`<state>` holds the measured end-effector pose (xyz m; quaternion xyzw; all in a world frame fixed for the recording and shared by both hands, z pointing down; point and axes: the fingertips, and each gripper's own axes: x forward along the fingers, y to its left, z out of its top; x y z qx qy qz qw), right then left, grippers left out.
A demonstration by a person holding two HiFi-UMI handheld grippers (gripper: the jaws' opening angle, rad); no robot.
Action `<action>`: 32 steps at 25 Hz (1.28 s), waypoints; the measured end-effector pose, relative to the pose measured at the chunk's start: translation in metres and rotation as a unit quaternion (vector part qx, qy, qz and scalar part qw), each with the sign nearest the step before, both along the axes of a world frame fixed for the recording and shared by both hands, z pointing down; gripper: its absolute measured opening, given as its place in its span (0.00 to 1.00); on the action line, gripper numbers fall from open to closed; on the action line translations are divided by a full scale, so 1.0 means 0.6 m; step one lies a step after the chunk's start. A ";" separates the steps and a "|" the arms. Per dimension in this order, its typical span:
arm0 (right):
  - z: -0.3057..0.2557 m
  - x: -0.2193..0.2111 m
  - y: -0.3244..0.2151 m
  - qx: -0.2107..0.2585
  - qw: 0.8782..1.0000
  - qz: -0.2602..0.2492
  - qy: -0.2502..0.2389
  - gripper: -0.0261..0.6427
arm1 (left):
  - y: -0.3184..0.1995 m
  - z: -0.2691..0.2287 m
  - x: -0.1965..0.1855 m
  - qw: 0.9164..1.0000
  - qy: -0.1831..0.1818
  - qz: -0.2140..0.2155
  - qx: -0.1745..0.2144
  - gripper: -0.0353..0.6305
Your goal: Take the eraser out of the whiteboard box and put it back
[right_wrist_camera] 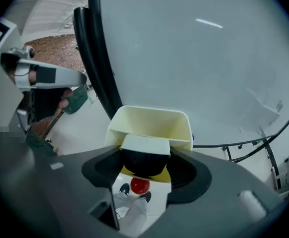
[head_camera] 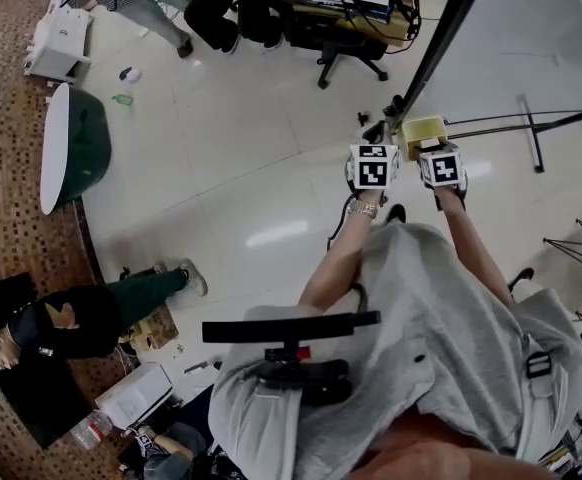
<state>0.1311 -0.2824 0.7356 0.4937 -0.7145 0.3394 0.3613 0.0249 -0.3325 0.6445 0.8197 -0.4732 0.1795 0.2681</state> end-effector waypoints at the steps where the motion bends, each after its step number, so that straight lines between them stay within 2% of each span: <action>1: -0.010 0.007 -0.004 0.008 1.000 -0.010 0.012 0.45 | -0.005 -0.003 -0.005 1.000 0.002 -0.004 0.002 0.06; 3: -0.043 0.014 -0.013 0.023 0.999 -0.022 0.015 0.45 | -0.015 -0.008 -0.014 1.000 0.006 -0.014 0.003 0.06; 6: -0.111 0.009 -0.034 0.046 0.998 -0.020 -0.026 0.45 | -0.028 -0.006 -0.018 1.000 0.007 -0.023 0.003 0.06; 10: -0.203 0.008 -0.082 0.113 0.989 0.014 -0.092 0.45 | -0.041 -0.012 -0.014 1.000 0.008 -0.025 0.010 0.06; 13: -0.232 0.013 -0.105 0.151 0.983 0.033 -0.099 0.45 | -0.042 -0.016 -0.013 1.000 0.010 -0.025 0.011 0.06; 17: -0.181 0.020 -0.106 0.137 0.986 0.046 -0.081 0.45 | -0.038 -0.015 -0.012 1.000 0.009 -0.023 0.012 0.06; 20: -0.147 0.016 -0.113 0.153 0.985 0.045 -0.069 0.45 | -0.034 -0.013 -0.011 1.000 0.010 -0.020 0.011 0.06; 24: -0.111 0.017 -0.114 0.166 0.985 0.036 -0.023 0.45 | -0.023 -0.014 -0.011 1.000 0.007 -0.015 0.012 0.06; 29: -0.036 0.010 -0.100 0.095 0.995 0.025 -0.020 0.46 | -0.009 -0.013 -0.020 1.000 0.005 -0.012 0.010 0.06; 32: -0.040 0.008 -0.099 0.097 0.995 0.031 -0.021 0.47 | 0.003 -0.015 -0.032 1.000 0.002 -0.009 0.010 0.06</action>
